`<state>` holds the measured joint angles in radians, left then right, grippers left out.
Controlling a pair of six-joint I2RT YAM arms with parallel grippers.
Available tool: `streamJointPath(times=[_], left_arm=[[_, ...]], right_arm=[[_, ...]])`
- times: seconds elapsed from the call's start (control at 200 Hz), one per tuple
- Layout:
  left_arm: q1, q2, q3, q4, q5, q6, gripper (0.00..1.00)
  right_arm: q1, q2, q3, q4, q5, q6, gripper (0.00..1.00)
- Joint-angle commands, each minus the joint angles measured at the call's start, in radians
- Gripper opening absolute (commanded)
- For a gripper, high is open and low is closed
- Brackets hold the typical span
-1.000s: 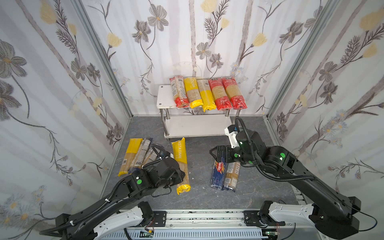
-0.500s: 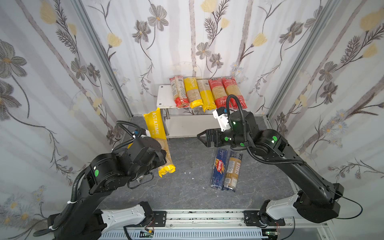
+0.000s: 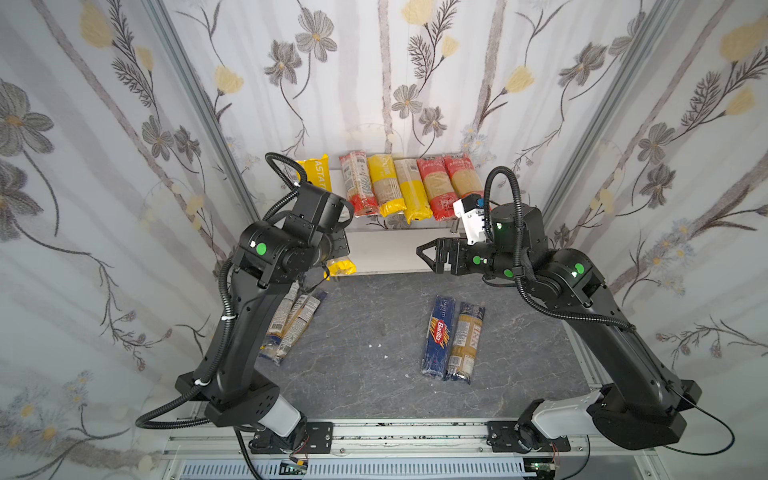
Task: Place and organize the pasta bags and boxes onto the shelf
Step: 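Lift the PASTATIME bag upright toward the shelf while the right gripper rises, then set the PASTATIME bag at the shelf end beside the red-and-white bag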
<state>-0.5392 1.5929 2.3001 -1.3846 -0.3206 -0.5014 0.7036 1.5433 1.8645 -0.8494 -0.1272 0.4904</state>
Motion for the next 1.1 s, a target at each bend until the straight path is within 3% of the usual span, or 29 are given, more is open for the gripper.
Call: streamJointPath(times=[0.0,0.135,0.32,0.869,0.919,1.009,1.094], left_arm=[[0.086,0.061,0.052,0.17,0.039,0.114,0.0],[0.205,0.177,0.163,0.25,0.126,0.138,0.0],[0.278,0.319,0.286,0.314,0.247,0.138,0.0],[0.346,0.469,0.351,0.378,0.375,0.13,0.0],[0.346,0.477,0.349,0.378,0.38,0.128,0.09],[0.348,0.487,0.349,0.381,0.387,0.123,0.42],[0.349,0.486,0.343,0.38,0.386,0.115,0.62]], right_arm=[[-0.035,0.001,0.005,0.019,-0.009,-0.038,1.0],[-0.094,0.006,0.009,0.027,-0.053,-0.053,1.0],[-0.151,0.019,0.009,0.03,-0.081,-0.068,1.0],[-0.256,0.106,0.074,0.018,-0.145,-0.079,1.0],[-0.261,0.107,0.077,0.015,-0.145,-0.081,1.0],[-0.272,0.107,0.077,0.01,-0.145,-0.081,1.0],[-0.282,0.105,0.077,0.003,-0.142,-0.081,1.0]])
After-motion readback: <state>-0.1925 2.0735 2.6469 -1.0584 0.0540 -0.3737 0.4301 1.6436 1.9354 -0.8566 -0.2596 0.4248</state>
